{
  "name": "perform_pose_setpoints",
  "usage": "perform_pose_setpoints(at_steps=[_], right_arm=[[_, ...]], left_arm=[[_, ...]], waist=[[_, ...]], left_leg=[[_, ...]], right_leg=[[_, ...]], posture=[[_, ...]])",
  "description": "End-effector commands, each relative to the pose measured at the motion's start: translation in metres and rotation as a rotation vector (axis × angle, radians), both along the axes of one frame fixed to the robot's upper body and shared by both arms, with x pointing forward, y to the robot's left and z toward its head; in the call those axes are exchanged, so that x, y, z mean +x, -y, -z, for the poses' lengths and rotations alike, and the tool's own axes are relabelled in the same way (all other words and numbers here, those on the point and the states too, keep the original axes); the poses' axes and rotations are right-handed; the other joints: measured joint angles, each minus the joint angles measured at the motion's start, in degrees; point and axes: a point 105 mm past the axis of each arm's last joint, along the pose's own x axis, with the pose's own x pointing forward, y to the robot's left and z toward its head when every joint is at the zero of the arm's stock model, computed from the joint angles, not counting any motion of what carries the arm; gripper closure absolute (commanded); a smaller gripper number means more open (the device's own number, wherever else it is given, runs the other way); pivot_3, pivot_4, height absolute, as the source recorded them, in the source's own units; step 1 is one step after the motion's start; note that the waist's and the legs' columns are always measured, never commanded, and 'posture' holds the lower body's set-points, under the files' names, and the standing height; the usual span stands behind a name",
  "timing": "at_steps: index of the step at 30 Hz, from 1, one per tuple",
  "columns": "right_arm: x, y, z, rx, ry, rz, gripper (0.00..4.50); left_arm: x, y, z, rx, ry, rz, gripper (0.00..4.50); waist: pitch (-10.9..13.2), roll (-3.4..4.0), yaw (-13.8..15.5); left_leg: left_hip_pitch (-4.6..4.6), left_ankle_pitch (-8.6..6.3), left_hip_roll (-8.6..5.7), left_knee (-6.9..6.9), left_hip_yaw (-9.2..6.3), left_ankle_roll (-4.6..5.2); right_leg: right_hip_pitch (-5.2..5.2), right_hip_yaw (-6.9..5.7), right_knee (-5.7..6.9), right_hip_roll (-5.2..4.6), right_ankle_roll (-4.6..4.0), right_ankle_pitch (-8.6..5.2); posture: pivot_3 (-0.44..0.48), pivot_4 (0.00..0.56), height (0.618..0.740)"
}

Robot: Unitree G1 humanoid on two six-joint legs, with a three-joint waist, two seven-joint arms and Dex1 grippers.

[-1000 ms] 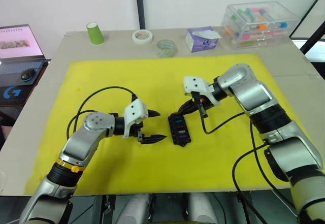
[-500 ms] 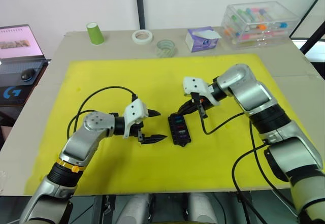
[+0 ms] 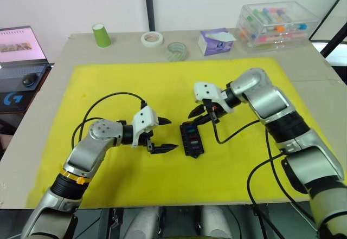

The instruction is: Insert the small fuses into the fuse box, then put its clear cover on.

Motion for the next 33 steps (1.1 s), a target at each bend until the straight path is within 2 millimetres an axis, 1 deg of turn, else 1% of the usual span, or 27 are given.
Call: perform_pose_setpoints(at_steps=[1,7,8,9,11,13,17,29,33], right_arm=[[-0.002,-0.005,-0.028,0.049,0.072,-0.034,3.17],[-0.006,-0.006,-0.036,0.078,0.075,-0.047,3.17],[-0.007,-0.006,-0.036,0.081,0.074,-0.05,3.57],[-0.007,-0.006,-0.036,0.083,0.074,-0.051,3.78],[-0.008,-0.006,-0.036,0.088,0.074,-0.052,4.44],[-0.009,-0.007,-0.032,0.096,0.06,-0.051,4.48],[-0.009,-0.005,-0.019,0.091,0.03,-0.041,4.48],[-0.003,0.003,0.002,0.051,0.005,-0.015,4.48],[-0.002,0.009,0.016,0.01,-0.009,-0.003,4.48]], left_arm=[[-0.005,0.005,-0.007,-0.009,0.039,0.034,0.0],[-0.004,0.005,-0.007,-0.009,0.044,0.032,0.0],[-0.004,0.005,-0.007,-0.009,0.045,0.032,0.0],[-0.004,0.005,-0.007,-0.009,0.045,0.031,0.0],[-0.004,0.005,-0.007,-0.009,0.045,0.032,0.0],[-0.004,0.005,-0.007,-0.011,0.046,0.031,0.0],[-0.004,0.005,-0.008,-0.015,0.044,0.029,0.0],[-0.005,0.004,-0.008,-0.017,0.043,0.023,0.0],[-0.005,0.004,-0.008,-0.018,0.044,0.023,0.0]], waist=[[0.0,0.0,0.0],[0.0,0.0,0.04],[0.0,0.0,0.04],[0.0,0.0,0.02],[0.0,0.0,0.04],[0.0,0.0,0.03],[0.0,0.0,0.06],[0.0,0.0,0.03],[0.0,0.0,0.04]], left_leg=[[0.0,0.0,0.0,0.0,0.0,0.0],[0.0,0.0,0.0,0.0,0.0,0.0],[0.0,0.0,0.0,0.0,0.0,0.0],[0.0,0.0,0.0,0.0,0.0,0.0],[0.0,0.0,0.0,0.0,0.0,0.0],[0.0,0.0,0.0,0.0,0.0,0.0],[0.0,0.0,0.0,0.0,0.0,0.0],[0.0,0.0,0.0,0.0,0.0,0.0],[0.0,0.0,0.0,0.0,0.0,0.0]], right_leg=[[0.0,0.0,0.0,0.0,0.0,0.0],[0.0,0.0,0.0,0.0,0.0,0.0],[0.0,0.0,0.0,0.0,0.0,0.0],[0.0,0.0,0.0,0.0,0.0,0.0],[0.0,0.0,0.0,0.0,0.0,0.0],[0.0,0.0,0.0,0.0,0.0,0.0],[0.01,0.0,0.0,0.0,0.0,0.0],[0.0,0.0,0.0,0.0,0.0,0.0],[0.01,0.0,0.0,0.0,0.0,0.0]], posture=[[0.0,0.15,0.74],[0.0,0.15,0.74],[0.0,0.15,0.74],[0.0,0.15,0.74],[0.0,0.15,0.74],[0.0,0.15,0.74],[0.0,0.15,0.74],[0.0,0.15,0.74],[0.0,0.15,0.74]])
